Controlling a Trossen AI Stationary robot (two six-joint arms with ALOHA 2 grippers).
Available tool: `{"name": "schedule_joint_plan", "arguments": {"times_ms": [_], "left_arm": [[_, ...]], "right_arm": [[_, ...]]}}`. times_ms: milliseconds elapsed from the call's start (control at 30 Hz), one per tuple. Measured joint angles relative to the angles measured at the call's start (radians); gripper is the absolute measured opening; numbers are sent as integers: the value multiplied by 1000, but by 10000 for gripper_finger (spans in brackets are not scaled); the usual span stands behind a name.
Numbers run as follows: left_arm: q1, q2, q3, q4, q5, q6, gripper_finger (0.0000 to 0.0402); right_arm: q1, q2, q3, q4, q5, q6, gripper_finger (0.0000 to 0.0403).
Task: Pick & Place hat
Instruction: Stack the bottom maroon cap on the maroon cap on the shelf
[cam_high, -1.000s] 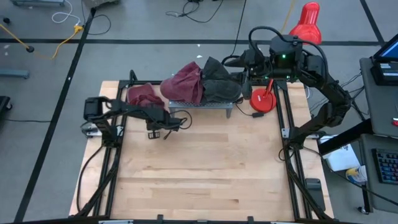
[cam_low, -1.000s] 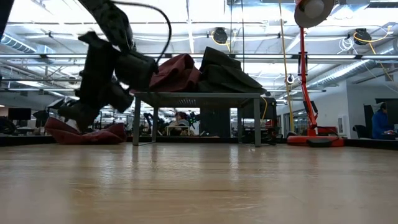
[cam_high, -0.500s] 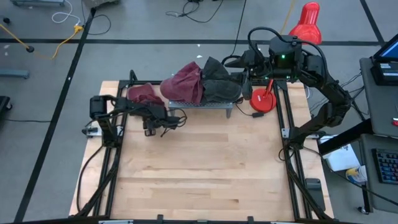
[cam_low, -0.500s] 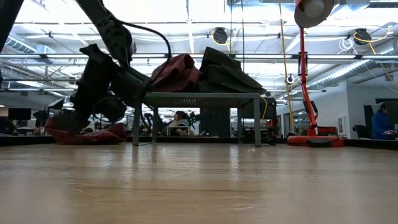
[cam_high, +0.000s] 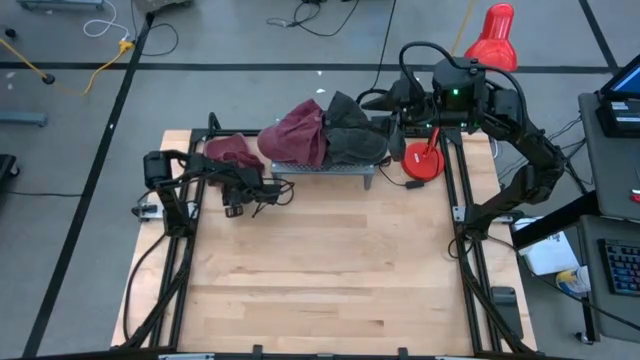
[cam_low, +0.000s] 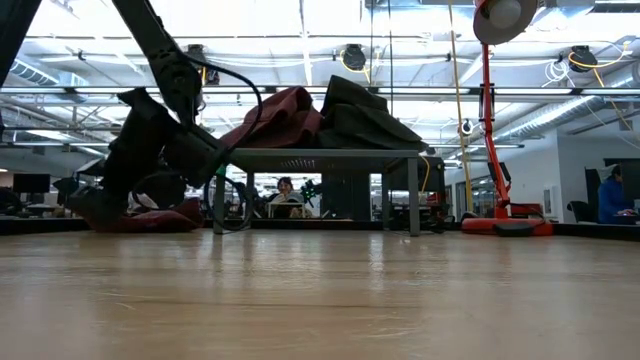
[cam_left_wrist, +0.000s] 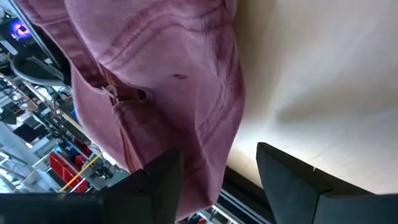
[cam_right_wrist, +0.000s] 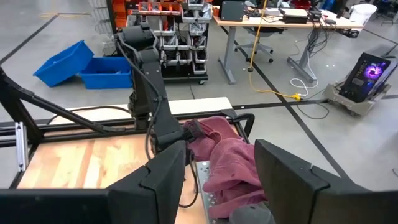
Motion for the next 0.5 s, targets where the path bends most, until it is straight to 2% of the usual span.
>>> {"name": "schedule_joint_plan", "arguments": {"times_ms": [300,500], "left_arm": [[32,0,-20,62,-1,81,174],[34,0,-20,66,30,160,108]], "right_arm": [[46,0,0,4,0,0,187],[81,0,0,4,0,0,187]]}}
